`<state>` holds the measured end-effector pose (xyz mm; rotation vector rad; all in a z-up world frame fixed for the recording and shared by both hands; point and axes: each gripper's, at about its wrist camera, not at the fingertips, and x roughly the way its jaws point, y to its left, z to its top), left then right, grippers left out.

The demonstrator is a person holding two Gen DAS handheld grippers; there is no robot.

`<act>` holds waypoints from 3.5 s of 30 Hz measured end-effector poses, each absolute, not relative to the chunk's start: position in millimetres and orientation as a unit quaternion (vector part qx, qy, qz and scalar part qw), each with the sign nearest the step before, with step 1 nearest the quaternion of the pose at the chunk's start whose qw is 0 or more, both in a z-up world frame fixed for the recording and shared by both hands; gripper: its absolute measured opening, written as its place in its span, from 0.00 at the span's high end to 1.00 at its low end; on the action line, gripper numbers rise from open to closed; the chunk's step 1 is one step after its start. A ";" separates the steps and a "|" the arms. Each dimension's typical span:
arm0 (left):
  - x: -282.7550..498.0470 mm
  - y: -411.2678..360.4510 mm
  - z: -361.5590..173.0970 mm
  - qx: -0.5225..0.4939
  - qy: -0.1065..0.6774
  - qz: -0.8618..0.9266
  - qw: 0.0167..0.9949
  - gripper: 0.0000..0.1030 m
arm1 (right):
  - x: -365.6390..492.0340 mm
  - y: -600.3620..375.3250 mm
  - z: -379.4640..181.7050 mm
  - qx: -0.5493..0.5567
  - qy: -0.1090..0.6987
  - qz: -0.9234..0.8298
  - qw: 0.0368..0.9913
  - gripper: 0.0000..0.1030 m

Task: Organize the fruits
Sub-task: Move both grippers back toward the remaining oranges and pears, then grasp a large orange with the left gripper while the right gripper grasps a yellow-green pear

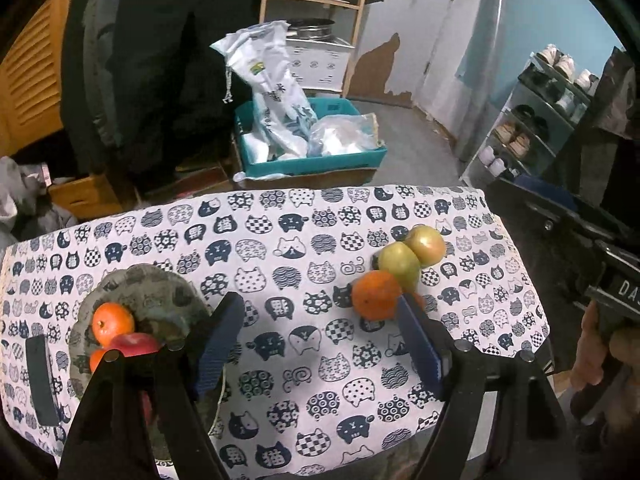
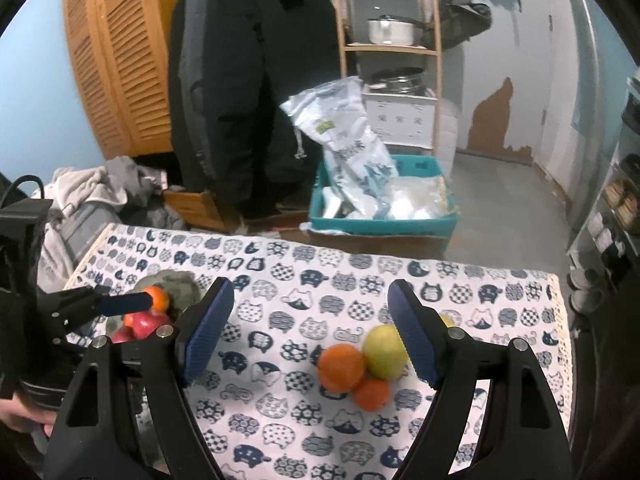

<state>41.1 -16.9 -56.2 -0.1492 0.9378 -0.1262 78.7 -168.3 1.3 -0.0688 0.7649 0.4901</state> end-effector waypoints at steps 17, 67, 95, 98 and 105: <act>74.0 -56.0 -81.7 -0.078 0.489 -0.089 0.864 0.23 | 96.9 -232.1 -22.5 -0.010 0.394 0.180 0.902 0.22; 164.6 -111.6 -235.2 -0.124 0.611 -0.140 0.769 0.33 | 189.6 -283.7 -172.8 0.041 0.531 0.139 0.835 0.22; 166.3 -110.0 -239.3 -0.134 0.606 -0.151 0.769 0.33 | 226.8 -277.3 -223.3 0.082 0.592 0.154 0.787 0.18; 164.2 -110.6 -237.6 -0.123 0.603 -0.148 0.774 0.33 | 221.1 -272.7 -220.3 0.064 0.585 0.149 0.795 0.18; 158.3 -103.5 -230.6 -0.100 0.593 -0.136 0.787 0.34 | 213.0 -268.8 -216.5 0.035 0.574 0.125 0.808 0.18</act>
